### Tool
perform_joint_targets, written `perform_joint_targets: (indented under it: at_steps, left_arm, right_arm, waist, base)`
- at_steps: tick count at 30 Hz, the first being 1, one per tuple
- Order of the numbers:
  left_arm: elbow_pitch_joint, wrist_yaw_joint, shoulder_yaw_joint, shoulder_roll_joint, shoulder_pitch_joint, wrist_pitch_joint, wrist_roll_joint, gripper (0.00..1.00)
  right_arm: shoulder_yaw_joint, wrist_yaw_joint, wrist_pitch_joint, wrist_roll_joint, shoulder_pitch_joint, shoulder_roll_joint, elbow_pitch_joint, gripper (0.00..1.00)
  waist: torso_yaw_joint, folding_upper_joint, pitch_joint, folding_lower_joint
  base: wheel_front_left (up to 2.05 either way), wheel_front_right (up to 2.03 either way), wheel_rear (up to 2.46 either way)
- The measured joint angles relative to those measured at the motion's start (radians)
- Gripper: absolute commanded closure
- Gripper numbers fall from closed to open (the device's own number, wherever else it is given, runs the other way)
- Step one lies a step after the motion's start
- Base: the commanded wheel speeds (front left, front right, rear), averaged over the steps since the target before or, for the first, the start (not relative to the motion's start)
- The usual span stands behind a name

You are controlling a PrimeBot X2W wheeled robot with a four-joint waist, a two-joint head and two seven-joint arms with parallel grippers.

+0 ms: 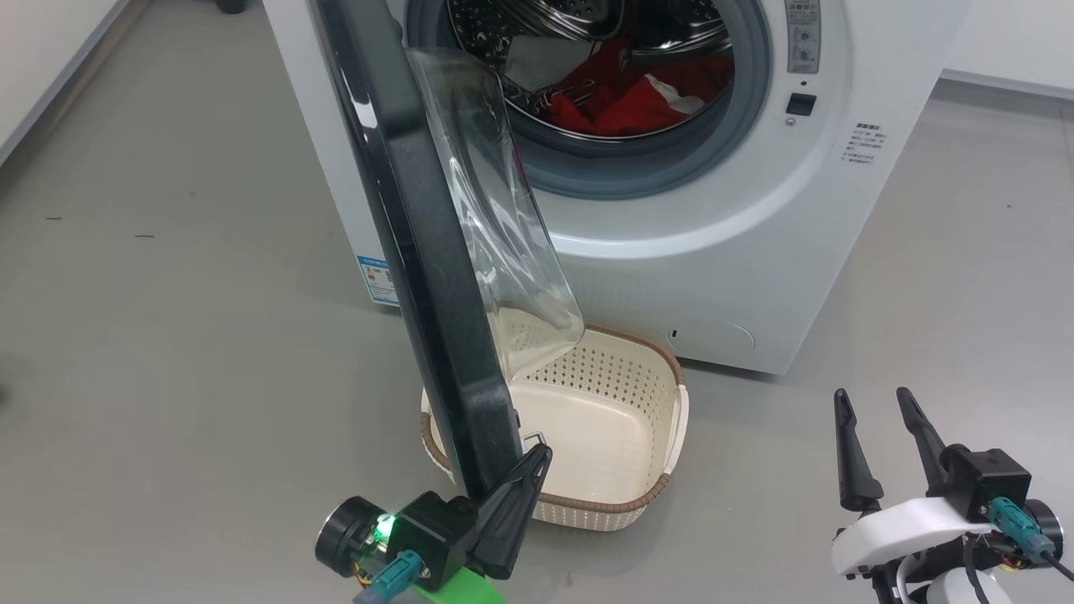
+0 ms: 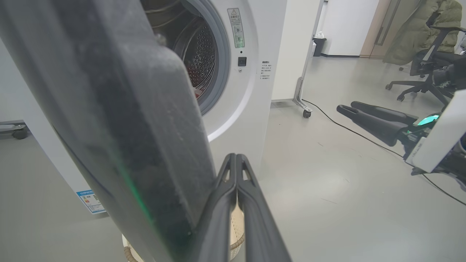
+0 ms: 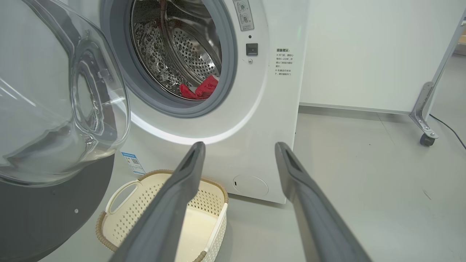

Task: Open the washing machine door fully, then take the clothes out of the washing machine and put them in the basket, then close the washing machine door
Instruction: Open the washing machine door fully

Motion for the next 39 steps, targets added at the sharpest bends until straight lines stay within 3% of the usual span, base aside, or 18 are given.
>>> perform_joint_targets:
  at_steps: [25,39]
  left_arm:
    - [0.031,0.034,-0.004,-0.009,0.006,-0.030,-0.004,1.00]
    - [0.046,0.065,0.041,-0.007,0.006,-0.053,0.007,1.00]
  right_arm:
    - [-0.036,0.009,0.000,-0.016,0.020,0.012,-0.002,0.00]
    - [-0.062,0.011,0.000,-0.027,0.019,0.015,-0.008,0.00]
  waist:
    - [0.104,0.0000,-0.014,0.0000]
    - [0.167,0.0000,0.004,0.0000]
  base:
    - [0.00,0.00,0.00]
    - [0.00,0.00,0.00]
